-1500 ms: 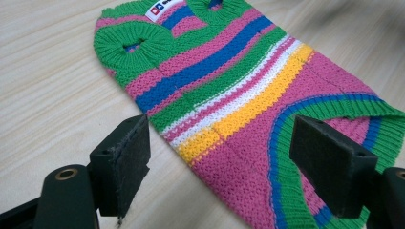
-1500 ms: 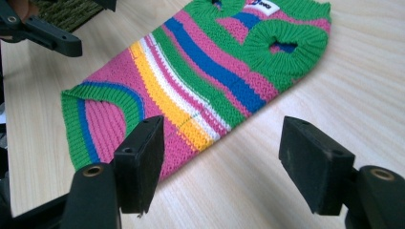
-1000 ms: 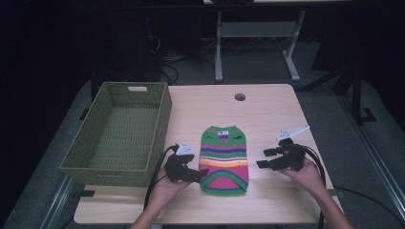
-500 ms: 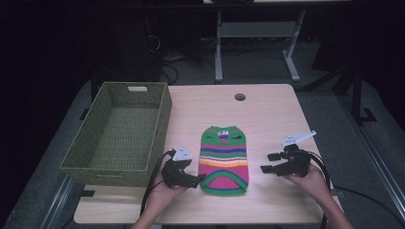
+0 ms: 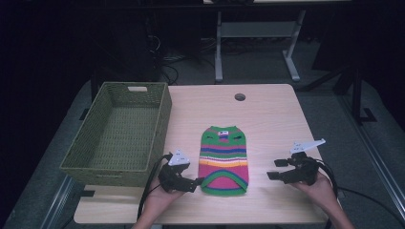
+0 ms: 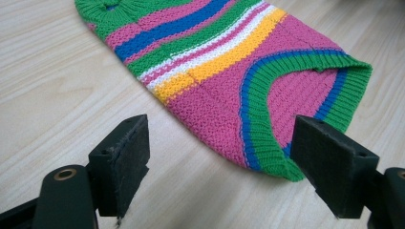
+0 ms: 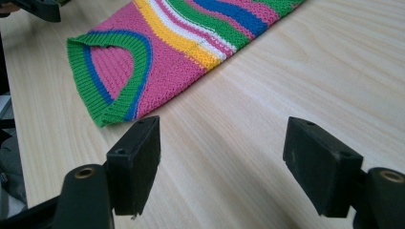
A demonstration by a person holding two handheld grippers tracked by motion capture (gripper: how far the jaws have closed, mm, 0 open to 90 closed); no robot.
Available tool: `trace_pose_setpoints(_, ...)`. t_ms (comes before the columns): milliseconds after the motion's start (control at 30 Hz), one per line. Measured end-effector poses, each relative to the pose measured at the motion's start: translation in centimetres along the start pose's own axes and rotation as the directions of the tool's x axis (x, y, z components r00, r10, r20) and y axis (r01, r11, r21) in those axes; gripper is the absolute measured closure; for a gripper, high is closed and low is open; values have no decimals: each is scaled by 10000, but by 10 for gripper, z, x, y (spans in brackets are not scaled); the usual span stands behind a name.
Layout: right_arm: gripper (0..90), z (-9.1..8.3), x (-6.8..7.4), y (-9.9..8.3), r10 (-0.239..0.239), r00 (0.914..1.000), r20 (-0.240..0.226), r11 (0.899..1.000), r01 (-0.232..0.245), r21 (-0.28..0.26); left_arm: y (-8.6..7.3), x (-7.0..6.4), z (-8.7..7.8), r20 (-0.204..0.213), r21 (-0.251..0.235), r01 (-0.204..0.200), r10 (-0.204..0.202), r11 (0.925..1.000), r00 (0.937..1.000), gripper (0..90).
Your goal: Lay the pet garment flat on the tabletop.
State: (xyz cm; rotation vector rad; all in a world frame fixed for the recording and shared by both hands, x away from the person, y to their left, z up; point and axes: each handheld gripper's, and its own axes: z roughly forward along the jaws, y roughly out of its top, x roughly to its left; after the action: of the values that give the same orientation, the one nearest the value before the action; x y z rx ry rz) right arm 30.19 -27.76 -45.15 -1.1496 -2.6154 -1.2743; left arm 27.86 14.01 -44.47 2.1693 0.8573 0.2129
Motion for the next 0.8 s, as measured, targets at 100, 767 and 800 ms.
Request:
trace_pose_setpoints(100, 282, -3, 0, -4, 33, 10000, 40, 10000, -32, -74, -2, -1, 0, 8, -89, 118, -118, 9999, 9999, 209)
trace_pose_setpoints(767, 262, -16, 10, -35, 108, 9998, 185, 9976, -95, -685, -17, -13, -17, 50, -375, -39, 41, 9993, 10000, 196)
trace_pose_setpoints(800, 262, -16, 10, -35, 108, 9998, 185, 9976, -95, -685, -17, -13, -17, 50, -375, -39, 41, 9993, 10000, 197)
